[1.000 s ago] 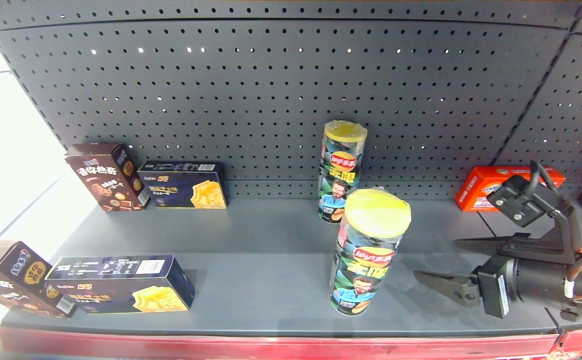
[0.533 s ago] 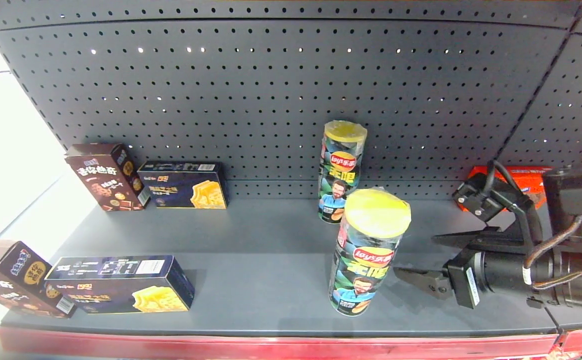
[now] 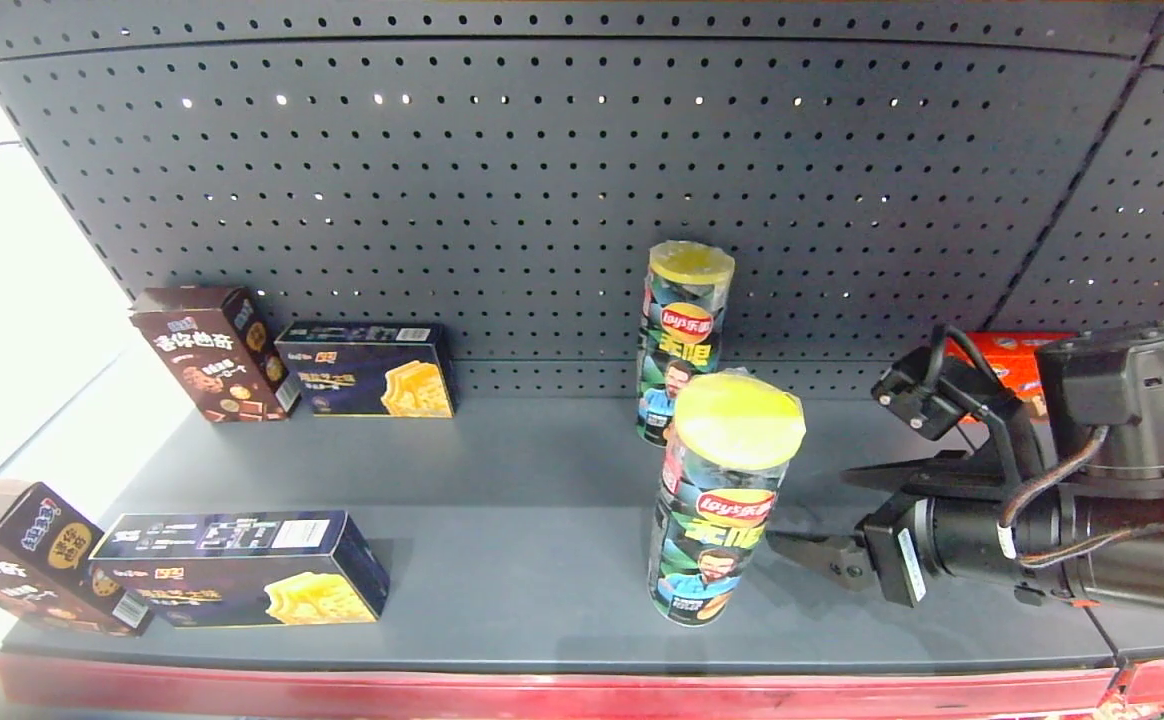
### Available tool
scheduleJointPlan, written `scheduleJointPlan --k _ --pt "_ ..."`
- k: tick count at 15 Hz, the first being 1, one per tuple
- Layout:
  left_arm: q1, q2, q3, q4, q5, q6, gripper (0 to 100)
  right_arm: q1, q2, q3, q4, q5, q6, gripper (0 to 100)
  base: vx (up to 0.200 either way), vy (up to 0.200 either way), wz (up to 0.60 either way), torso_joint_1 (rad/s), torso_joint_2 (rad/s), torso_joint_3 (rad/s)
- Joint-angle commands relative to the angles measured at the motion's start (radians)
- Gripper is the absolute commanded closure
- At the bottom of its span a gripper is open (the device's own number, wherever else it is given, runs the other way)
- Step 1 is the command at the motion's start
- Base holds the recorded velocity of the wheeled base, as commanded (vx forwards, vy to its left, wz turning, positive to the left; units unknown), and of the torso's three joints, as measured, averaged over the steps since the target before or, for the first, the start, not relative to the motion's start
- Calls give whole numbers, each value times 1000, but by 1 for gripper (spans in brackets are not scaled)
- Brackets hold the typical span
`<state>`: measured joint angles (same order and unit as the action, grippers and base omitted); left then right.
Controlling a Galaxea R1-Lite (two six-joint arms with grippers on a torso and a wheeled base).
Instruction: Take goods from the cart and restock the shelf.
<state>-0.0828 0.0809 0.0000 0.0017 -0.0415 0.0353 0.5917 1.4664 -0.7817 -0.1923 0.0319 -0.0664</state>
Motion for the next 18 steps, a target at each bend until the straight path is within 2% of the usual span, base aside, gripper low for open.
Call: scheduleJointPlan --k 1,4,7,10,12,14,16,17,18 --pt "0 2 0 0 0 0 0 -6 -20 21 1 0 -1 0 0 0 0 0 0 0" --pt "0 2 0 0 0 0 0 -35 -80 64 -2 -1 0 0 0 0 0 0 0 0" --pt "0 2 0 0 2 -2 0 -159 -273 121 -1 -30 0 0 0 0 0 0 0 0" --pt "0 2 0 0 0 0 0 -395 -672 280 1 -60 2 0 0 0 0 0 0 0" --pt "0 2 0 0 0 1 0 -509 -923 410 10 -75 2 0 0 0 0 0 0 0" --pt "0 2 0 0 0 1 0 -549 -1134 535 59 -60 0 0 0 0 0 0 0 0" --pt "0 2 0 0 0 1 0 -546 -1203 570 88 -55 0 0 0 0 0 0 0 0" --pt "0 2 0 0 -1 3 0 -586 -1442 668 226 -66 10 0 0 0 0 0 0 0" --pt "0 2 0 0 -1 3 0 -596 -1456 707 223 -70 20 0 0 0 0 0 0 0"
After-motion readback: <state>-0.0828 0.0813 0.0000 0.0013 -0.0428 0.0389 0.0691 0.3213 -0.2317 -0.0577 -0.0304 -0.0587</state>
